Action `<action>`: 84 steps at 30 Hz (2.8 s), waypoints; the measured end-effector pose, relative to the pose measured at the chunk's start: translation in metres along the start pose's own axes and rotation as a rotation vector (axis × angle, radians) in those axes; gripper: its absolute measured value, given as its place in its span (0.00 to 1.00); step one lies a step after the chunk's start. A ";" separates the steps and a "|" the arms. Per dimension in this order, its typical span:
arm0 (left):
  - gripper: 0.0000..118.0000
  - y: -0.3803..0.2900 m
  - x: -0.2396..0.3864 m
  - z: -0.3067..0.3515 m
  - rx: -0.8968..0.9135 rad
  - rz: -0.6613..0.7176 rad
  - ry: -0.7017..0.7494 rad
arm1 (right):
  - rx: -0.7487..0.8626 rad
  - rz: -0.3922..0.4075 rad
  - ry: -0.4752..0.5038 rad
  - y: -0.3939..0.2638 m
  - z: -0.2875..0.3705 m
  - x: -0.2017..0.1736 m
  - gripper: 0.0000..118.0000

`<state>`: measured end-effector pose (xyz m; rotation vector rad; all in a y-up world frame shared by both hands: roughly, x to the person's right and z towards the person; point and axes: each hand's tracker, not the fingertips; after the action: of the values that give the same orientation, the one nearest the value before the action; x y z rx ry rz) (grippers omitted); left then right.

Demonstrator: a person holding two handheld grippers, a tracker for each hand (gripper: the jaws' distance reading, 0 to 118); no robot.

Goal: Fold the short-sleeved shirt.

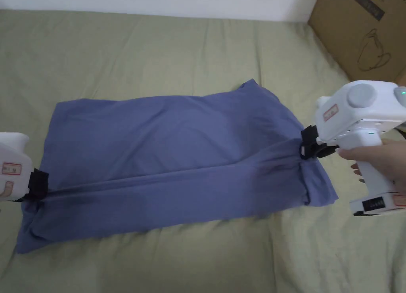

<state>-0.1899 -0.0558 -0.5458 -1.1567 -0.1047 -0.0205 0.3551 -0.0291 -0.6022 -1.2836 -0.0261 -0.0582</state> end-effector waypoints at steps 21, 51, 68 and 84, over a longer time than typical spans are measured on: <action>0.00 -0.119 -0.012 0.108 0.299 0.175 -0.061 | 0.463 -0.198 0.237 -0.176 0.095 -0.028 0.00; 0.02 -0.087 0.007 0.025 0.139 -0.022 0.043 | 0.355 -0.247 0.160 -0.152 0.044 0.045 0.13; 0.02 -0.084 0.001 0.027 0.108 0.097 -0.015 | 0.127 -0.095 0.083 -0.112 -0.028 0.071 0.02; 0.02 -0.113 -0.033 0.102 0.041 0.009 -0.088 | 0.052 -0.121 0.195 -0.214 0.077 0.075 0.02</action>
<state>-0.2375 -0.0095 -0.4055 -1.1172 -0.1768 0.0401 0.4188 -0.0178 -0.3716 -1.2187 0.0620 -0.2844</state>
